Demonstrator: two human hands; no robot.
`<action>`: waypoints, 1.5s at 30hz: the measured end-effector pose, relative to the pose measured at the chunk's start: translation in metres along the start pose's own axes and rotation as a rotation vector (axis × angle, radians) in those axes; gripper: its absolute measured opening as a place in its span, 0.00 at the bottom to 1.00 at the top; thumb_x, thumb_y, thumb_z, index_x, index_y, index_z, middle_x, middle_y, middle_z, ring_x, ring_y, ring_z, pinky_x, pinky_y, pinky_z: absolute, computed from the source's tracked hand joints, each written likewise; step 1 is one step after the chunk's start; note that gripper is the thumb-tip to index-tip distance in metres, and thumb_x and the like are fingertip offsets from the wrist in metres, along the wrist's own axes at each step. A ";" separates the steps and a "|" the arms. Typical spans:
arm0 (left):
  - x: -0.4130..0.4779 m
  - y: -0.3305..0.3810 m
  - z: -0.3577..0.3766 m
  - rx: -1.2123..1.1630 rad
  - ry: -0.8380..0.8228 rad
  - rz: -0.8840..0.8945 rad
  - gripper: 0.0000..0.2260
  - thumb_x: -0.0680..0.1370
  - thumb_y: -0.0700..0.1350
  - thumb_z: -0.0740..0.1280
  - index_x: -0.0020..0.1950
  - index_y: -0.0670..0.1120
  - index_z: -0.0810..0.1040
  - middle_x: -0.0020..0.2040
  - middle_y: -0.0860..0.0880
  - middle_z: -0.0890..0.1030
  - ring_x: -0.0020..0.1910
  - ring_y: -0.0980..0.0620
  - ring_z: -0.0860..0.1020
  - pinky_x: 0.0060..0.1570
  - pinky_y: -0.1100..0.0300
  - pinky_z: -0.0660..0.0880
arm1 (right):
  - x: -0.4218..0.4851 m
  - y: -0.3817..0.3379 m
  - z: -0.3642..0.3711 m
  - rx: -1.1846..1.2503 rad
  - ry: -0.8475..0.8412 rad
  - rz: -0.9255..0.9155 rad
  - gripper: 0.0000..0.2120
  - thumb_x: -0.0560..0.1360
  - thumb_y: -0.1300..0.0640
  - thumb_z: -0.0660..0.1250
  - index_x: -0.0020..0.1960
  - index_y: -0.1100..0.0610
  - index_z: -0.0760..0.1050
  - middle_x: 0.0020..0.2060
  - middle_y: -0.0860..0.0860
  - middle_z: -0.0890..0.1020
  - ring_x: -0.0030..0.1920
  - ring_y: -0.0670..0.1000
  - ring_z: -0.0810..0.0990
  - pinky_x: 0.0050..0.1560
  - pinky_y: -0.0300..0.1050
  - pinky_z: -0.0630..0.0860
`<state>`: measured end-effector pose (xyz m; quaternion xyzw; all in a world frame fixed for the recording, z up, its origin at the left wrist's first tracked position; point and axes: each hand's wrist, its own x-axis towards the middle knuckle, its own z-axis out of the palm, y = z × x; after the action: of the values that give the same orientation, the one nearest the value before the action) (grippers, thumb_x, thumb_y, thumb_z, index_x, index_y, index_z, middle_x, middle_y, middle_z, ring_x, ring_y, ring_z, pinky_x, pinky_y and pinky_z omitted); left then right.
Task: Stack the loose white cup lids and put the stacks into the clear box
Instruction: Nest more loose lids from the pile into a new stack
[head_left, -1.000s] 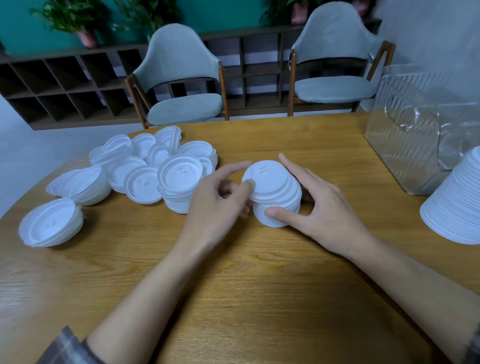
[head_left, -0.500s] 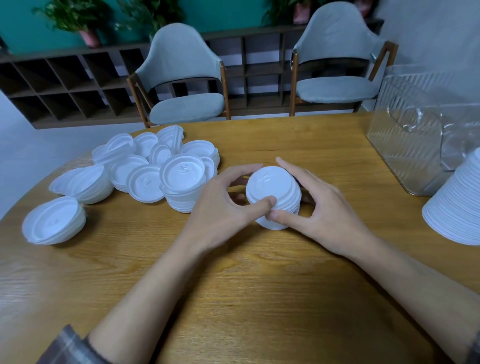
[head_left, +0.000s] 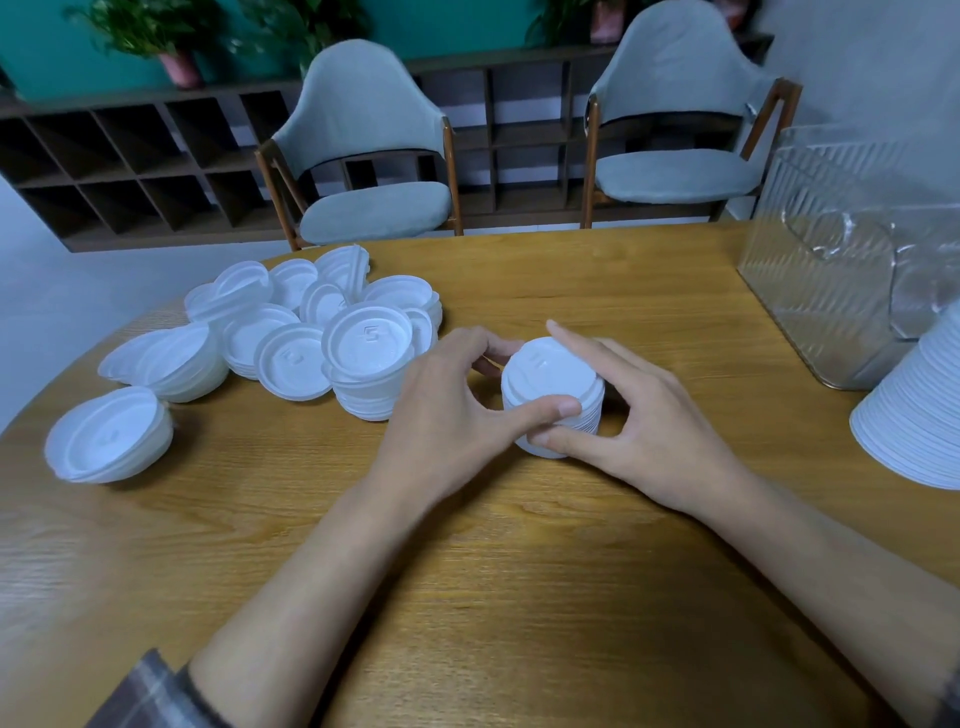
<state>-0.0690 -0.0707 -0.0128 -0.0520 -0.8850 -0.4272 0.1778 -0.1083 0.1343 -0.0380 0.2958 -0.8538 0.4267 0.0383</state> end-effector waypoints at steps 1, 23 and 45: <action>0.001 -0.001 -0.002 0.035 0.004 0.036 0.22 0.68 0.68 0.77 0.54 0.55 0.84 0.50 0.60 0.83 0.51 0.60 0.80 0.50 0.61 0.76 | 0.000 0.000 0.000 0.000 0.004 0.001 0.44 0.70 0.37 0.77 0.81 0.40 0.63 0.68 0.35 0.74 0.69 0.37 0.71 0.62 0.25 0.65; 0.011 -0.019 -0.016 0.428 0.130 0.029 0.25 0.78 0.58 0.65 0.76 0.57 0.73 0.68 0.52 0.76 0.65 0.49 0.76 0.57 0.48 0.78 | 0.000 -0.002 0.000 0.007 0.025 -0.001 0.43 0.69 0.38 0.78 0.80 0.40 0.65 0.66 0.36 0.76 0.69 0.38 0.72 0.66 0.29 0.66; 0.008 0.001 -0.010 -0.366 0.251 0.039 0.14 0.83 0.42 0.71 0.68 0.48 0.80 0.61 0.57 0.84 0.59 0.58 0.82 0.55 0.66 0.77 | -0.001 -0.003 0.000 -0.023 0.077 0.025 0.43 0.69 0.38 0.78 0.80 0.43 0.67 0.62 0.36 0.76 0.66 0.36 0.73 0.62 0.23 0.63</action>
<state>-0.0734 -0.0783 -0.0042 -0.0470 -0.7625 -0.5802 0.2824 -0.1060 0.1331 -0.0365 0.2682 -0.8601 0.4283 0.0694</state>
